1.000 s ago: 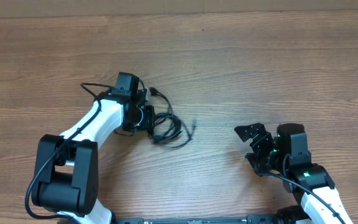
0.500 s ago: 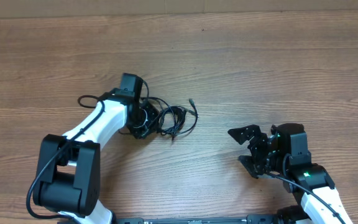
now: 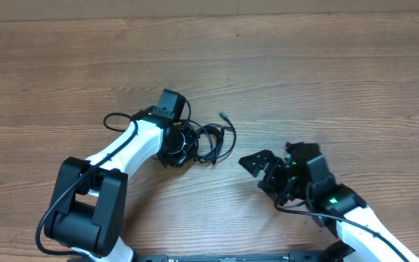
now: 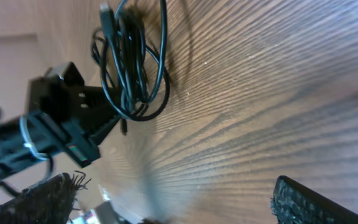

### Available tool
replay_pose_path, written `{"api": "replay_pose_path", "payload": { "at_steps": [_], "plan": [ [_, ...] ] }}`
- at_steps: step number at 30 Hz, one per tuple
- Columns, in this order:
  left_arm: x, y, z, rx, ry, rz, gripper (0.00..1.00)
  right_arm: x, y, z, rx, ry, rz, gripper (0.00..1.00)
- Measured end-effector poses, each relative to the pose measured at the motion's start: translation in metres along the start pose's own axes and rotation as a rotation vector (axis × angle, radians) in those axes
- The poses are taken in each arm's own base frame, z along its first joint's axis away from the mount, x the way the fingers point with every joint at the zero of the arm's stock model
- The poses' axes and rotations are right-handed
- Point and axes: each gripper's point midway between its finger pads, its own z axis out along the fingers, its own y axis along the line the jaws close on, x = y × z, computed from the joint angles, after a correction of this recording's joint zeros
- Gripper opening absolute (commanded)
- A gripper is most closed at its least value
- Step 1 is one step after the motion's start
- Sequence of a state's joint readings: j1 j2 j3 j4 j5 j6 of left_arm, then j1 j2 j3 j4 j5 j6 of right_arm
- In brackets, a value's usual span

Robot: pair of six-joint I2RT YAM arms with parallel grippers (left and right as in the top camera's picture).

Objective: Untangle cables

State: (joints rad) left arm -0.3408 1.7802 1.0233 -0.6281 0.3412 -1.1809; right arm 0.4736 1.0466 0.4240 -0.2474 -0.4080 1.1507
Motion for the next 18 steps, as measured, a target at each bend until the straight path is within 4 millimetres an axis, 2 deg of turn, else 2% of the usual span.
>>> {"api": "replay_pose_path", "payload": {
  "at_steps": [5,10,14,18],
  "plan": [
    [0.004,-0.002,0.0,0.009,0.022,-0.026,0.04,0.002,0.005,0.022,-0.002,0.0,-0.054,0.9],
    [0.008,-0.003,0.0,0.018,0.047,-0.042,0.04,-0.002,0.012,0.042,-0.032,-0.014,-0.091,0.88],
    [0.012,-0.003,0.0,0.018,0.072,-0.073,0.04,-0.001,0.034,0.054,-0.125,-0.028,-0.195,0.82],
    [0.019,0.001,-0.001,0.0,0.105,-0.159,0.05,0.01,0.05,0.061,-0.189,-0.026,-0.363,0.8]
  ]
}}
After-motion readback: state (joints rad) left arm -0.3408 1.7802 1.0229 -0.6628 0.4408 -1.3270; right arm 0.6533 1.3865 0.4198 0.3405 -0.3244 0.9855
